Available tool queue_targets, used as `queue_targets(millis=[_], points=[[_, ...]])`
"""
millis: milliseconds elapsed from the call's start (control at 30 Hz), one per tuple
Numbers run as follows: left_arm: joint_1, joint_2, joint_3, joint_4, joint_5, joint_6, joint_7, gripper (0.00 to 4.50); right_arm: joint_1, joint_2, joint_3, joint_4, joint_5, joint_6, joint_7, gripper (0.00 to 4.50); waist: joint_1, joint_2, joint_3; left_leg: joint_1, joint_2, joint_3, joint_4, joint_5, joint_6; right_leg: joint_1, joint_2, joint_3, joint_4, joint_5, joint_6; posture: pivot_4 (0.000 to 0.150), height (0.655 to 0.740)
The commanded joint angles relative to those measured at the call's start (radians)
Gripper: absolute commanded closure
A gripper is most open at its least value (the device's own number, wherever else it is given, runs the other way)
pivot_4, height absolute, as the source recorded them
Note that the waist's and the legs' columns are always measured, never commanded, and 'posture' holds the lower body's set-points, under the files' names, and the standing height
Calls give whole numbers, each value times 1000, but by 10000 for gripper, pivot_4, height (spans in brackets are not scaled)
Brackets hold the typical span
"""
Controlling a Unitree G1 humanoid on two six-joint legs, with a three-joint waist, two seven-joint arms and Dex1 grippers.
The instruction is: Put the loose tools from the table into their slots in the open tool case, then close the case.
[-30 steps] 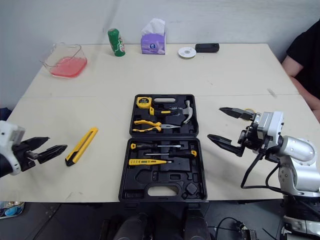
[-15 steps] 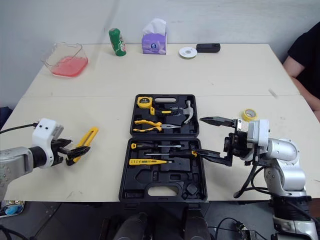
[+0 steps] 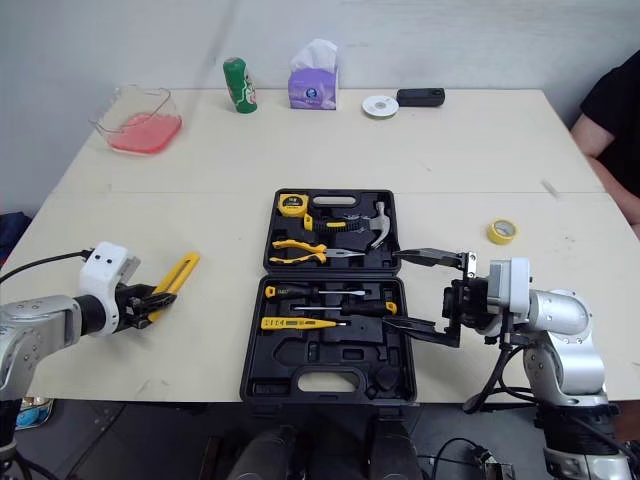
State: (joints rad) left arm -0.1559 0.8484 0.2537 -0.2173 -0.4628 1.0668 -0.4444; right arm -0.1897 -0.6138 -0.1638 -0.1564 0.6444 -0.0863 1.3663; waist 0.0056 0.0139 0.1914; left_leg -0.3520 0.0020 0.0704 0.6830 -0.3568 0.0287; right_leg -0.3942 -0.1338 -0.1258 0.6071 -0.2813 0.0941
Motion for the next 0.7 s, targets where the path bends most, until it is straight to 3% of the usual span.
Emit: queue_targets(millis=[33, 333, 533, 700], points=[[25, -21, -41, 54, 28, -13, -15, 32675, 5, -13, -15, -38, 0, -6, -16, 0, 1, 1, -1, 1, 0, 0, 0, 0, 0, 0, 0, 0, 0, 0, 0, 1500, 7400], [62, 22, 24, -3, 19, -208, -160, 32675, 5, -42, -28, -40, -18, -10, -29, 0, -3, 3, -2, 0, 0, 0, 0, 0, 0, 0, 0, 0, 0, 0, 0, 1500, 7400], [25, 77, 49, -52, 6, -334, -283, 32675, 3, -89, -52, -38, -16, 6, -40, 0, -2, -3, 2, -1, 1, 0, 0, 0, 0, -1, 0, -1, -1, 0, 0, 1500, 7400], [-17, 113, 23, -149, -77, -392, -451, 32675, 19, -122, -73, -31, -27, 17, -58, 0, -3, -3, 2, -2, 0, 0, 0, 0, 0, -1, -1, -1, -2, 0, 0, 1500, 7400]])
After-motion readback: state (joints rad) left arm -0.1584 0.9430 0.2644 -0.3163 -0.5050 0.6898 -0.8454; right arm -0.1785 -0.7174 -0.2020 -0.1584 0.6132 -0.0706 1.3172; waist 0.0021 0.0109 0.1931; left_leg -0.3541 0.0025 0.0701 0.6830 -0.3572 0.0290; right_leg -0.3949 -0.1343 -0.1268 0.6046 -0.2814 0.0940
